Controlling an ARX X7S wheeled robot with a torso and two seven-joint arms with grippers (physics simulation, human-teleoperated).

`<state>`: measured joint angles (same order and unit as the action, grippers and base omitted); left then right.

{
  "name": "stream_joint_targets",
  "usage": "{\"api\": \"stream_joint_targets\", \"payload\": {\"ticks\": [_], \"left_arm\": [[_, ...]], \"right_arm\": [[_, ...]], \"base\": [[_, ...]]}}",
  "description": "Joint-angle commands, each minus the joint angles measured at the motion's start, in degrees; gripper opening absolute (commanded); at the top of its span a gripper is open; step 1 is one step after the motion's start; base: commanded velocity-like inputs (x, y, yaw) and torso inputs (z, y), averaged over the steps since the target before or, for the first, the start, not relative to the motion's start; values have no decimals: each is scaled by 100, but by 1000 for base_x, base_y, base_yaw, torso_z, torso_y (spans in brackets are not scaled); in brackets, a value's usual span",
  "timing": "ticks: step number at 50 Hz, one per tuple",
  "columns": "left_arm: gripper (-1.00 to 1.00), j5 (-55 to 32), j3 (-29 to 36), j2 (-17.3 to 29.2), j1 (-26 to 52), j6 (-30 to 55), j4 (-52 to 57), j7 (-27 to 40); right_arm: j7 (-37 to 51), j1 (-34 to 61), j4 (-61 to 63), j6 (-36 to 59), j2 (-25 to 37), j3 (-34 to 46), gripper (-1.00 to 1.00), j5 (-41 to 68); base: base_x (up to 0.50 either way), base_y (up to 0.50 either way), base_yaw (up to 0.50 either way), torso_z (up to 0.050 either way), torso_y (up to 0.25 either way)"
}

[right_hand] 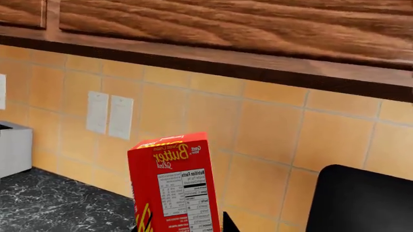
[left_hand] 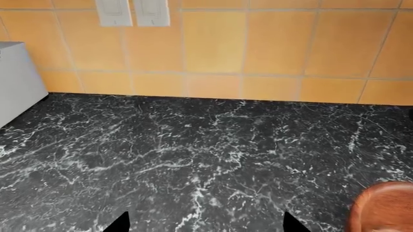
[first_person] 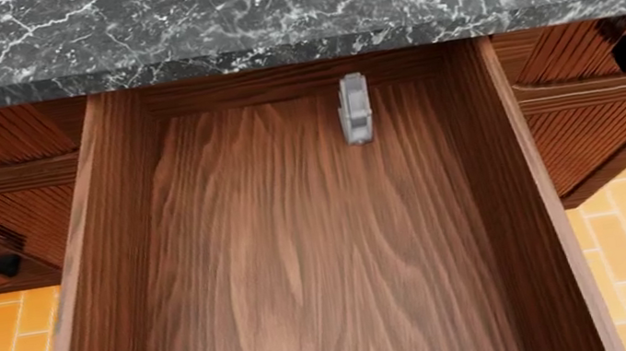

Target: Place the bar in the bowl and close the drawer.

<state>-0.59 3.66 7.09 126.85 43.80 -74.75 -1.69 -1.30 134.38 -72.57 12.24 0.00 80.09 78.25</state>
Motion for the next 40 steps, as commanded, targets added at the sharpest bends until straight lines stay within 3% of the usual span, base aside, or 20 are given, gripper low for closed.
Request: {"api": "stream_joint_targets", "payload": {"ticks": [1, 6, 15, 27, 28, 40], "left_arm": [[100, 14, 33, 1, -2, -8, -13, -29], [100, 1, 23, 10, -3, -4, -12, -19], [100, -35, -22, 40, 53, 26, -12, 28], [100, -25, -8, 48, 54, 27, -12, 24], [100, -22, -6, 48, 50, 25, -12, 25], [100, -26, 6, 55, 41, 5, -9, 7]], "right_arm": [[-21, 60, 95, 169, 0, -971, -100, -1075], [-29, 61, 157, 276, 0, -1270, -100, -1411], [-24, 61, 246, 425, 0, -1623, -100, -1817], [34, 60, 196, 400, 0, -1282, -100, -1541], [48, 60, 189, 384, 0, -1207, 100, -1475], [139, 60, 152, 302, 0, -1005, 100, -1301]], "base": [[0, 0, 0, 0, -250], [0, 0, 0, 0, -225], [0, 0, 0, 0, -5], [0, 0, 0, 0, 1], [0, 0, 0, 0, 0], [0, 0, 0, 0, 0]]}}
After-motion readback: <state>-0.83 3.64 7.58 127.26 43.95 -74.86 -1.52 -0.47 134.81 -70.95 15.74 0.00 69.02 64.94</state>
